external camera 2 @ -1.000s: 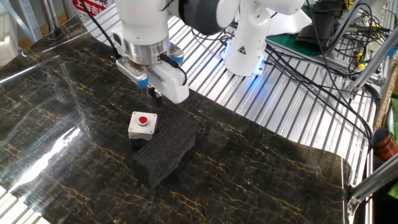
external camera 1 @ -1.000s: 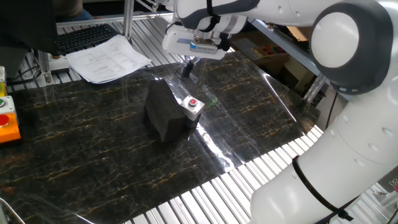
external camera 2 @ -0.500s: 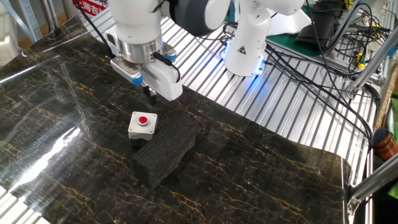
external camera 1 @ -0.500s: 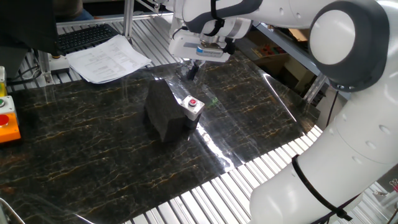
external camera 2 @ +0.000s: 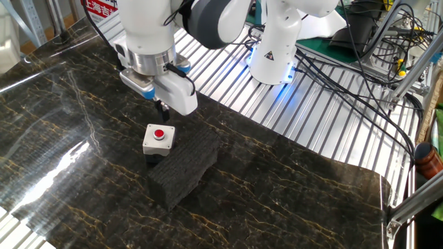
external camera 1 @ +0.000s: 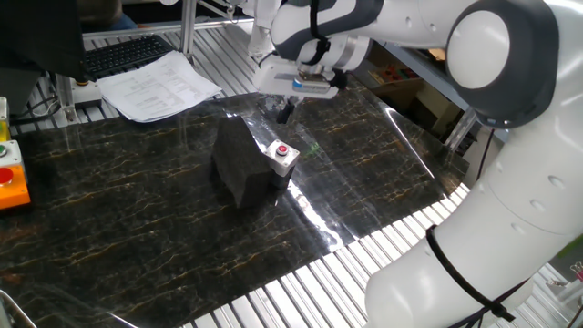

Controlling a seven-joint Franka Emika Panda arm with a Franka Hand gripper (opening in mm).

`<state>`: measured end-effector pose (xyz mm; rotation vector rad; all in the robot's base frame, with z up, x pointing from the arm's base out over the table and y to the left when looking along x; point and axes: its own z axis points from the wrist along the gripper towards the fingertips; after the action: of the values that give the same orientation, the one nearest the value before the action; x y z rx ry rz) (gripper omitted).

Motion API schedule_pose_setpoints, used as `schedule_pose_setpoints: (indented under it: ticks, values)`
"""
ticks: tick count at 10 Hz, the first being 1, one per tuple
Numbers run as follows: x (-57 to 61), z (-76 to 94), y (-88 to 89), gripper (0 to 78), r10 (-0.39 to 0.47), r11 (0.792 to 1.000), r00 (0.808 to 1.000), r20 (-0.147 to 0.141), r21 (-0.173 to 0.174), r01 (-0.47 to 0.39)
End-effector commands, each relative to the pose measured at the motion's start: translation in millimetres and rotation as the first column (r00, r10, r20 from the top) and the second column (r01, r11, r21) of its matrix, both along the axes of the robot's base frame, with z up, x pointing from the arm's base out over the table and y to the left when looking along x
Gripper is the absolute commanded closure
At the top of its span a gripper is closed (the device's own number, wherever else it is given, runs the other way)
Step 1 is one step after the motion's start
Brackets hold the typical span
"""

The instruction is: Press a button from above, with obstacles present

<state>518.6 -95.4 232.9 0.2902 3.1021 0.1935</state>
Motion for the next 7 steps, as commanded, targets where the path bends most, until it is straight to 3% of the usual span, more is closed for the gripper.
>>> schedule_pose_setpoints:
  ticks: [1, 4, 5, 7]
  values:
    - [-3.3, -8.9, -7.2, 77.6, -0.003, 1.0, 1.0, 0.026, 0.0, 0.003]
    - [-4.1, -9.0, -7.4, 77.6, -0.008, 1.0, 1.0, 0.027, -0.005, 0.008]
    - [-4.1, -9.0, -7.4, 77.6, -0.031, 0.999, 0.999, 0.011, -0.034, 0.032]
    - [-4.1, -9.0, -7.4, 77.6, -0.082, 0.996, 0.997, -0.014, -0.023, 0.082]
